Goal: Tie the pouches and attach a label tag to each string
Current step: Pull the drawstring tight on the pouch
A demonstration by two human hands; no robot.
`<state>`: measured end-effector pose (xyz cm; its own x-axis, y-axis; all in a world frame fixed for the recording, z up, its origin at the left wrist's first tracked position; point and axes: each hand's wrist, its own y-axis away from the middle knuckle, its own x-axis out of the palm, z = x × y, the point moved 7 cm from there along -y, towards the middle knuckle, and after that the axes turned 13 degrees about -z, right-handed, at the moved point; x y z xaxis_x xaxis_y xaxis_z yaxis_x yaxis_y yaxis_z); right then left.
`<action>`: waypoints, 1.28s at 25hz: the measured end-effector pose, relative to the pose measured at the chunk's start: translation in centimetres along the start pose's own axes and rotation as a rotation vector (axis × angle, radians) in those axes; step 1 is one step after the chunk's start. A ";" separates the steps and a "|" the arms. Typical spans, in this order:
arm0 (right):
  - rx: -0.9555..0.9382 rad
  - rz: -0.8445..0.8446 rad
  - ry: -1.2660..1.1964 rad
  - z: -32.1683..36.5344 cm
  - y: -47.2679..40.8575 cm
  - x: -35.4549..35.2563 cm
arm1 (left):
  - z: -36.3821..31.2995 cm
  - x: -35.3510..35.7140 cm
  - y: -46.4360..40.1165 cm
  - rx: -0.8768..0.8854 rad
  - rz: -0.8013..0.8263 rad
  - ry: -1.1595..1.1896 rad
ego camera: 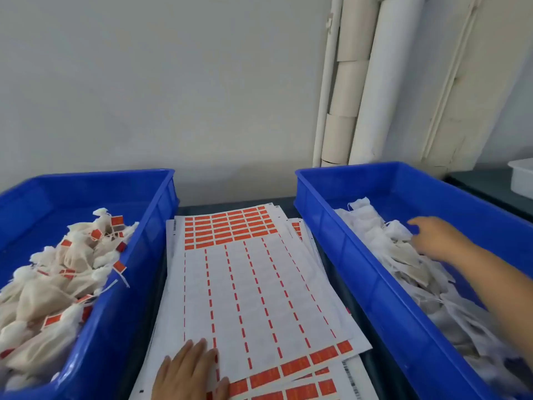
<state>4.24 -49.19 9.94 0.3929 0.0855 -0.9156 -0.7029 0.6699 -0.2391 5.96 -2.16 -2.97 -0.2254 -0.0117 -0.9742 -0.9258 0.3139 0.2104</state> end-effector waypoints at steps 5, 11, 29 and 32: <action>0.093 0.098 -0.068 -1.2 -1.2 3.5 | 0.2 0.2 0.0 0.007 -0.090 -0.035; 0.107 -0.097 -0.061 -0.9 -2.7 3.9 | 0.2 0.0 0.5 0.021 -0.102 -0.024; -0.296 0.134 -0.844 21.3 18.6 -0.8 | -4.4 -12.8 1.9 0.144 -0.451 1.024; -0.276 0.203 -0.880 22.5 21.2 3.0 | -3.5 -12.4 1.4 0.145 -0.486 1.091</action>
<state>3.79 -18.14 9.41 0.4752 0.7828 -0.4018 -0.8781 0.3928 -0.2733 6.40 -4.93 9.65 -0.0649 -0.9335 -0.3526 -0.9583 0.1568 -0.2390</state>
